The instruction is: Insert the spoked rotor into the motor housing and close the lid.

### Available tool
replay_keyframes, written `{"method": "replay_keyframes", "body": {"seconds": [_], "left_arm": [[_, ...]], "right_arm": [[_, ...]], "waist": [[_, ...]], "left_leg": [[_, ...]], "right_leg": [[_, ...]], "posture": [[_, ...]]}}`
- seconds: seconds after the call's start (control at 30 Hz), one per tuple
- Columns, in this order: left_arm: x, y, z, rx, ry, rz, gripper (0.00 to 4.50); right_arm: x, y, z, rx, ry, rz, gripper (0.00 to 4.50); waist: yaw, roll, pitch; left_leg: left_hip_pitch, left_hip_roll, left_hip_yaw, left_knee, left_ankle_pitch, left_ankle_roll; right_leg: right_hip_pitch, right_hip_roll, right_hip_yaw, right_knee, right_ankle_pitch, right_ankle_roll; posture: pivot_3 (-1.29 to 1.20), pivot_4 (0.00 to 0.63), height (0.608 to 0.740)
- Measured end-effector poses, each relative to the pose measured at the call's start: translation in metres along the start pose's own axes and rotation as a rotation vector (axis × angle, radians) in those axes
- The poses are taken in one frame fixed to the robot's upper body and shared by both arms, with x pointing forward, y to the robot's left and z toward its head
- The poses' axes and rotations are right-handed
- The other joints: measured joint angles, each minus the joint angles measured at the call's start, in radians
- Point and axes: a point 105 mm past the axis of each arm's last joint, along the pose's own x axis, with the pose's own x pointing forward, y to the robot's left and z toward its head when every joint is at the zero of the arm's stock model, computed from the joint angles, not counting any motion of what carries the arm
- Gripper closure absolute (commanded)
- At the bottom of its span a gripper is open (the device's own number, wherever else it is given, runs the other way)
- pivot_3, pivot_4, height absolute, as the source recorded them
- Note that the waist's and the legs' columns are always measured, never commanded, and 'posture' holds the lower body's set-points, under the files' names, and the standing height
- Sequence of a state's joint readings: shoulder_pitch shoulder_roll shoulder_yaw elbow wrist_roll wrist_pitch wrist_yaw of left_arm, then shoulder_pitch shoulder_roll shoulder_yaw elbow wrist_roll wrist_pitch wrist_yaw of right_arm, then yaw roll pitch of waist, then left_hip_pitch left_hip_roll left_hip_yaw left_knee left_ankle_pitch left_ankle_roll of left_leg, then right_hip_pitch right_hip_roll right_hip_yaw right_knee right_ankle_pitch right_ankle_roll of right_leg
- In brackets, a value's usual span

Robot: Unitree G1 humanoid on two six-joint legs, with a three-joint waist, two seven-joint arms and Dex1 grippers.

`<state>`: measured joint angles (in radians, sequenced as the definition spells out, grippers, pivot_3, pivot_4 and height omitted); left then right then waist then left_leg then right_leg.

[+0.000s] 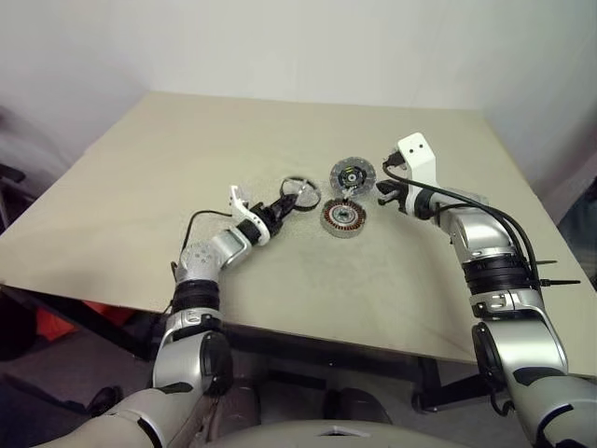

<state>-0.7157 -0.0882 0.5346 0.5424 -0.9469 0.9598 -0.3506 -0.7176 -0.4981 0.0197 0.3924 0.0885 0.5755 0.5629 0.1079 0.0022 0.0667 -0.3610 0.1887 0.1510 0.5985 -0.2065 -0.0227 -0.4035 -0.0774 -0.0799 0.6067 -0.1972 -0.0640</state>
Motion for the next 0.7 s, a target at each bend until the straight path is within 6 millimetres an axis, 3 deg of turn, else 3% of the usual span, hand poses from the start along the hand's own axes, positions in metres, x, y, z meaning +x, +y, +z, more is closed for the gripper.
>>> {"method": "replay_keyframes", "body": {"seconds": [0.13,0.43,0.7], "left_arm": [[0.010,-0.011,-0.011,-0.066,0.064,-0.050,4.06],[0.035,0.007,-0.047,-0.201,0.207,0.035,4.06],[0.043,0.024,-0.056,-0.193,0.209,0.113,4.06]], "right_arm": [[-0.001,-0.002,-0.001,-0.007,0.005,-0.010,4.50],[-0.008,-0.009,-0.010,-0.004,0.027,-0.050,4.50],[-0.013,-0.011,-0.007,0.000,0.015,-0.070,4.50]], "waist": [[-0.001,0.000,0.000],[0.011,0.000,0.000],[0.019,0.000,0.000]], "left_leg": [[0.000,0.000,0.000,0.000,0.002,0.003],[-0.001,-0.001,-0.001,0.000,0.001,0.005],[-0.001,-0.002,-0.001,0.000,0.001,0.005]], "right_leg": [[0.000,0.000,0.000,0.000,0.000,0.000],[0.000,0.000,0.000,-0.002,0.000,0.001],[0.000,-0.001,0.000,-0.002,-0.001,0.002]], "posture": [[0.00,0.000,0.740],[0.00,0.000,0.740],[0.00,0.000,0.740]]}}
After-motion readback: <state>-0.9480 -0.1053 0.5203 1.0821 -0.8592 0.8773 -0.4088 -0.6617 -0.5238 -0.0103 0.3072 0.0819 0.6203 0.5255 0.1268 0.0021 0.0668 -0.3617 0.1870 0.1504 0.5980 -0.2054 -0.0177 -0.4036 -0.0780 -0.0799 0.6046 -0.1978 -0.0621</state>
